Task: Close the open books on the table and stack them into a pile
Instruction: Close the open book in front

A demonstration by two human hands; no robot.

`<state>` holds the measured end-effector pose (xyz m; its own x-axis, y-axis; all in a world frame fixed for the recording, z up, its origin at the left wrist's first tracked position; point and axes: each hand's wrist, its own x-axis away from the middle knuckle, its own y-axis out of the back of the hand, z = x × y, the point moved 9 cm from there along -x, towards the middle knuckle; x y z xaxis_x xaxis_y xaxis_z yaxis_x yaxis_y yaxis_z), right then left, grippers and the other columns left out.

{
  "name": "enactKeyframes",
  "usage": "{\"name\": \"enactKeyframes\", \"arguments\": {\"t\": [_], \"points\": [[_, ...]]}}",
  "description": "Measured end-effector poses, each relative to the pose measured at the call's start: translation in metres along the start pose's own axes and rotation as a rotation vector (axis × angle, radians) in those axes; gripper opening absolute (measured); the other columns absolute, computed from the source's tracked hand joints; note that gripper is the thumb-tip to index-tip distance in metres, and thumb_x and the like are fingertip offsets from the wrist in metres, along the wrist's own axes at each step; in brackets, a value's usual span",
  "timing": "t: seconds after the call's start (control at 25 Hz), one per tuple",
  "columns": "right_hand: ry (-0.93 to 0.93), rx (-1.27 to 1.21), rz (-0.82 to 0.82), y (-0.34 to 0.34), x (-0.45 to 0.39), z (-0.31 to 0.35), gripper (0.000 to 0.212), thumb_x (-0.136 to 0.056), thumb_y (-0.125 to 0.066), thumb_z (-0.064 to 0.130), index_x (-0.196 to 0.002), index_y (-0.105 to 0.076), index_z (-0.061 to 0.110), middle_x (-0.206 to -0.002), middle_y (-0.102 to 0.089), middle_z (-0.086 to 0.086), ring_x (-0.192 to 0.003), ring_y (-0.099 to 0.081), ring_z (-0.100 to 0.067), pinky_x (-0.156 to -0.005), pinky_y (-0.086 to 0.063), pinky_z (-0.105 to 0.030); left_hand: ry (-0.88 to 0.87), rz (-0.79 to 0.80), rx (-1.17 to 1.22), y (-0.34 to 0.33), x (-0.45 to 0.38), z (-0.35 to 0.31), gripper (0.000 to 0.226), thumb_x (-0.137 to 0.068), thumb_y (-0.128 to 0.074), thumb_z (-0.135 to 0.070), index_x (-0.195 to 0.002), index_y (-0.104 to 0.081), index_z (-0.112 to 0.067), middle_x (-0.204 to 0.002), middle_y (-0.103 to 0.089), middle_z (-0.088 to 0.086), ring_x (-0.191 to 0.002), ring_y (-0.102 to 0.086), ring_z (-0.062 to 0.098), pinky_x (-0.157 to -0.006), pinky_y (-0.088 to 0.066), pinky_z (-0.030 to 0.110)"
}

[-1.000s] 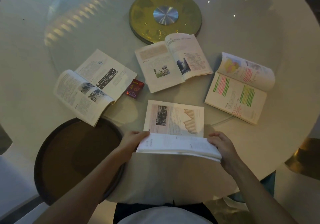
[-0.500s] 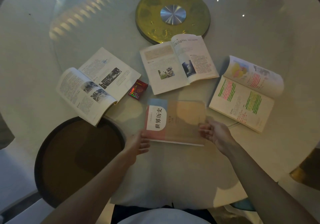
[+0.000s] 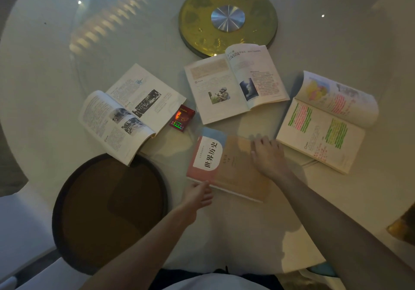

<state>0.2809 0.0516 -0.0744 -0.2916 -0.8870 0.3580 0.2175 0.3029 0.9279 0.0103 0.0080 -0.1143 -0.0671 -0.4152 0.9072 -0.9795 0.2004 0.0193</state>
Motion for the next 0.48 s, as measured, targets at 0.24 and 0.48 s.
{"name": "enactKeyframes", "arguments": {"t": [0.24, 0.48], "points": [[-0.256, -0.265, -0.020, -0.033, 0.053, -0.033, 0.036, -0.093, -0.063, 0.020, -0.121, -0.055, -0.001, -0.124, -0.058, -0.027, -0.114, -0.053, -0.045, -0.094, -0.045, -0.047, -0.187, -0.130, -0.121, 0.006, -0.005, -0.035, 0.037, -0.093, -0.069, -0.027, -0.119, -0.054, -0.005, -0.108, -0.064, 0.013, -0.096, -0.066, 0.026, -0.081, -0.057, 0.038], [-0.436, -0.550, -0.015, -0.059, 0.092, -0.034, 0.019, -0.092, -0.064, 0.017, -0.106, -0.057, 0.007, -0.110, -0.062, -0.017, -0.098, -0.061, -0.038, -0.078, -0.049, -0.043, -0.353, -0.048, -0.330, -0.012, 0.002, -0.070, 0.035, -0.099, -0.060, -0.020, -0.132, -0.060, -0.008, -0.111, -0.065, -0.002, -0.076, -0.057, -0.002, -0.049, -0.048, 0.006]]}}
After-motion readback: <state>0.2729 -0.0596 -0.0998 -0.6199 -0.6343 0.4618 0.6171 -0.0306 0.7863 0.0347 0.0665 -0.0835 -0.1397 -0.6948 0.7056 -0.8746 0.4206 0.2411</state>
